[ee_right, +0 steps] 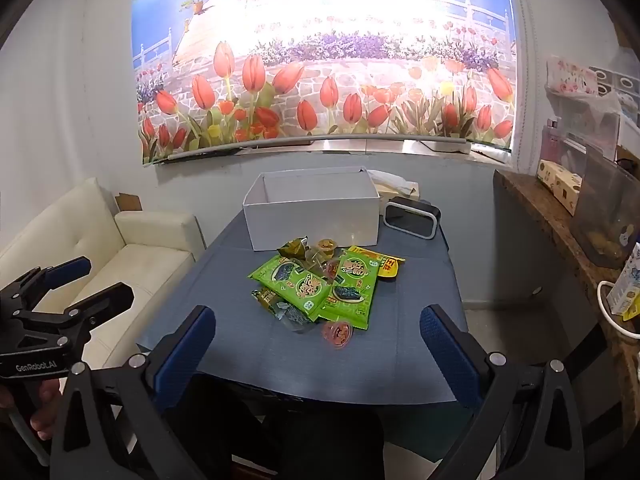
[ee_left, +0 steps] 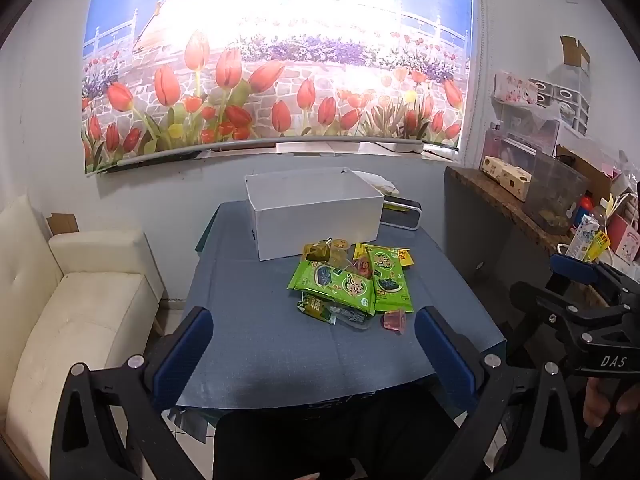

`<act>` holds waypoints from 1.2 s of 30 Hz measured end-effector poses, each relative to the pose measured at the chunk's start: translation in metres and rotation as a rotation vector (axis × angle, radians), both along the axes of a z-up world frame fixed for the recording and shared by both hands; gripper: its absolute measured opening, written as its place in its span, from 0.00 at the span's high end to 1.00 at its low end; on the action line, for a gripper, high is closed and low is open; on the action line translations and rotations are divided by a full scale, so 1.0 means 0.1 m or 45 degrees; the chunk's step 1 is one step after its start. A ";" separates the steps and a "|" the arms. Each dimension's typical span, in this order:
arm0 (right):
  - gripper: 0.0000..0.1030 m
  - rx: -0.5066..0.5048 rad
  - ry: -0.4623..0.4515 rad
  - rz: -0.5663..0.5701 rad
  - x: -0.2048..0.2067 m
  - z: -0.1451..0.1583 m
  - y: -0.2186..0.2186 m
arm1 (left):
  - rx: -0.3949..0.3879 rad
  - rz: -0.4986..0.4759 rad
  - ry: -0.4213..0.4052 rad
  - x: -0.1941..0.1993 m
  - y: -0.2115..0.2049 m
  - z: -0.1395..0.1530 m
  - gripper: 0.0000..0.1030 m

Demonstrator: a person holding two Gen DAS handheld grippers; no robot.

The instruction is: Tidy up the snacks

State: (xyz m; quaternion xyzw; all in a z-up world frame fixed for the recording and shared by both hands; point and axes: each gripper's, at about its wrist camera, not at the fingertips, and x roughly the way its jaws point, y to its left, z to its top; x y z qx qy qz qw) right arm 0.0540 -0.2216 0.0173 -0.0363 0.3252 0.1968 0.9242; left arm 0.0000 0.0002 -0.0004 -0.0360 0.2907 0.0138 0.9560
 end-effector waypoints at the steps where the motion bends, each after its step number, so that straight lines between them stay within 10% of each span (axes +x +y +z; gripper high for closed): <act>1: 0.00 -0.004 -0.001 0.001 0.00 0.00 0.00 | -0.004 0.003 0.003 0.00 0.01 0.00 0.00; 36: 0.00 0.002 -0.010 0.007 -0.02 -0.01 -0.01 | 0.014 -0.021 -0.006 -0.03 -0.05 0.03 0.00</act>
